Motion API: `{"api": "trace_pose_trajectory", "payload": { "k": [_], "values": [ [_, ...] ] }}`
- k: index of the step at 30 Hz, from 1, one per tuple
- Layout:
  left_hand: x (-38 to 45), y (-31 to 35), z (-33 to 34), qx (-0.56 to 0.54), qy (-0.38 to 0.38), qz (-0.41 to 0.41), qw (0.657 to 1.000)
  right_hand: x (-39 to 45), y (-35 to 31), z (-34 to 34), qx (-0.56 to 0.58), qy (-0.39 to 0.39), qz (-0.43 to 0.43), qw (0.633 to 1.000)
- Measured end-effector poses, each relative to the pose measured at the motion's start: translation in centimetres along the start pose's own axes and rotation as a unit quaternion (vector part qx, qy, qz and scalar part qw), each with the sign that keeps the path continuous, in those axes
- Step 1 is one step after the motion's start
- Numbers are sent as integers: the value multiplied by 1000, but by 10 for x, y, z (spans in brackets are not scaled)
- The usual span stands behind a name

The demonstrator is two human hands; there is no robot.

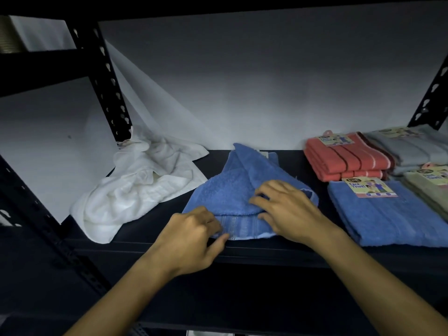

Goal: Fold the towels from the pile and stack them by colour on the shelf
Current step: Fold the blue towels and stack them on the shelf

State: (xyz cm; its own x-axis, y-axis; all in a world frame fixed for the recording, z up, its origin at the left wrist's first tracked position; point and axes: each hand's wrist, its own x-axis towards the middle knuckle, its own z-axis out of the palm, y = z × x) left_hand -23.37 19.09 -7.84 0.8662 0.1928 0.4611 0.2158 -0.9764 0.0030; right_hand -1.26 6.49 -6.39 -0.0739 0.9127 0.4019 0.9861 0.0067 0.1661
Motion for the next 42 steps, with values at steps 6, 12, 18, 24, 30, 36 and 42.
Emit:
{"api": "trace_pose_trajectory", "payload": {
  "k": [6, 12, 18, 24, 30, 36, 42],
  "values": [
    [0, 1, 2, 10, 15, 11, 1000, 18, 8, -5, 131, 70, 109, 983],
    [-5, 7, 7, 40, 35, 18, 998, 27, 44, -15, 251, 123, 231, 932],
    [-8, 11, 9, 41, 36, 9, 998, 3, 60, -29, 229, 11, 263, 937],
    [5, -8, -1, -11, -12, -18, 1000, -13, 1, -39, 6, 100, 32, 995],
    [27, -43, 7, -105, -127, -47, 985, -2, -16, -3, 45, -72, -19, 996],
    [27, -50, 16, -101, -161, -30, 981, 7, -15, -5, 64, -47, 75, 994],
    [22, -45, 21, -91, -151, -34, 984, 11, -4, -30, 282, 255, 248, 891]
  ]
}}
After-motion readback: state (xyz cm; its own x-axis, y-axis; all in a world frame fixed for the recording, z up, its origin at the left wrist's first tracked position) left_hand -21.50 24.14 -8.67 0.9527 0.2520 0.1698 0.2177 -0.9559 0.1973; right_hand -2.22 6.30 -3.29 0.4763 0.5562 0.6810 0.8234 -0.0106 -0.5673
